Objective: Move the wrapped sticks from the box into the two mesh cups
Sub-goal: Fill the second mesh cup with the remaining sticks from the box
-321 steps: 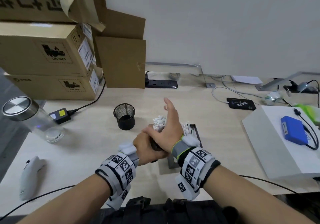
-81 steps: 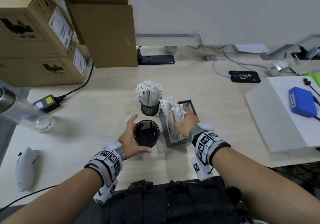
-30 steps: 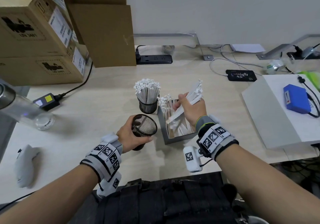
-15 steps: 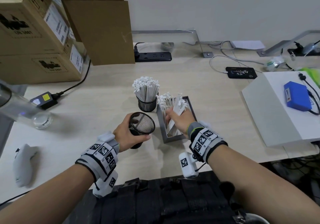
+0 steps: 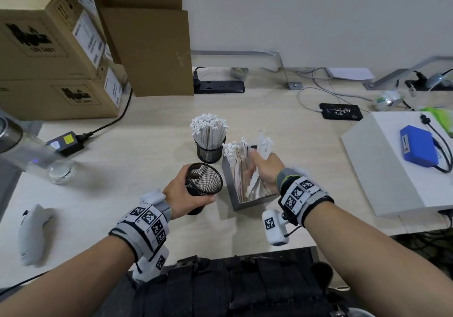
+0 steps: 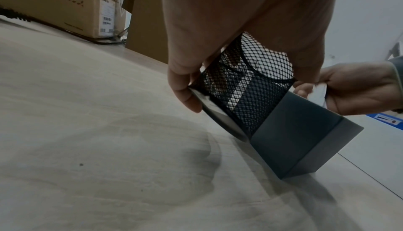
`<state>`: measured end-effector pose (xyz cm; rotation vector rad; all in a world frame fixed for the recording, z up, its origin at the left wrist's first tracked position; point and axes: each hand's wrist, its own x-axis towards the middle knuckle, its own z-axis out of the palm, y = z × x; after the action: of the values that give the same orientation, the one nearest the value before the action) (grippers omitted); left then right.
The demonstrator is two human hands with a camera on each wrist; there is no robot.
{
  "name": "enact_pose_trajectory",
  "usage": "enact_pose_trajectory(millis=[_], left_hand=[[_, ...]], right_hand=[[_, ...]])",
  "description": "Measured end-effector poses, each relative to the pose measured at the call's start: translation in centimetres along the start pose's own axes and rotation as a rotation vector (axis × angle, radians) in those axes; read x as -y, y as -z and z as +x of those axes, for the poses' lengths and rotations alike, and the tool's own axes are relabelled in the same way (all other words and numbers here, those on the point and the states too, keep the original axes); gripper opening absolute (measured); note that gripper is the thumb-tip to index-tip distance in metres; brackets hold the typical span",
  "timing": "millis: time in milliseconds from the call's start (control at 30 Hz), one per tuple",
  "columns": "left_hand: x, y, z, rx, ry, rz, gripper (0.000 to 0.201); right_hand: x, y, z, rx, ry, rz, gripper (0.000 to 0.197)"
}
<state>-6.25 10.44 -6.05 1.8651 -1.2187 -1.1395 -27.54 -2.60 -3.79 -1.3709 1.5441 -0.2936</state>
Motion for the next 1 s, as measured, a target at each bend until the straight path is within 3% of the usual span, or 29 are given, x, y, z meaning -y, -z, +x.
enact_pose_trajectory(millis=[100, 167, 333, 633, 833, 933, 1000], left_hand=[[-0.3, -0.2, 0.1, 0.006, -0.012, -0.012, 0.083], [-0.5, -0.5, 0.1, 0.006, -0.017, -0.018, 0.09], [-1.1, -1.0, 0.0, 0.032, -0.025, -0.037, 0.094], [-3.4, -1.8, -0.9, 0.106, -0.135, 0.081, 0.084], [-4.2, -1.7, -0.3, 0.084, -0.118, -0.023, 0.085], [-4.7, -1.1, -0.1, 0.061, -0.122, -0.114, 0.079], [-4.8, -0.5, 0.0, 0.06, -0.154, -0.138, 0.076]], right_hand=[[0.3, 0.7, 0.3, -0.109, 0.013, 0.463, 0.049], [0.7, 1.5, 0.0, -0.102, 0.052, 0.626, 0.046], [1.3, 1.9, -0.7, -0.035, 0.134, 0.765, 0.04], [6.0, 0.3, -2.5, 0.011, 0.076, 1.139, 0.041], [7.1, -1.5, -3.5, -0.017, 0.151, 1.001, 0.042], [5.8, -3.4, -3.1, -0.04, 0.181, 0.586, 0.044], [5.2, -4.4, -3.4, 0.004, 0.135, 0.375, 0.076]])
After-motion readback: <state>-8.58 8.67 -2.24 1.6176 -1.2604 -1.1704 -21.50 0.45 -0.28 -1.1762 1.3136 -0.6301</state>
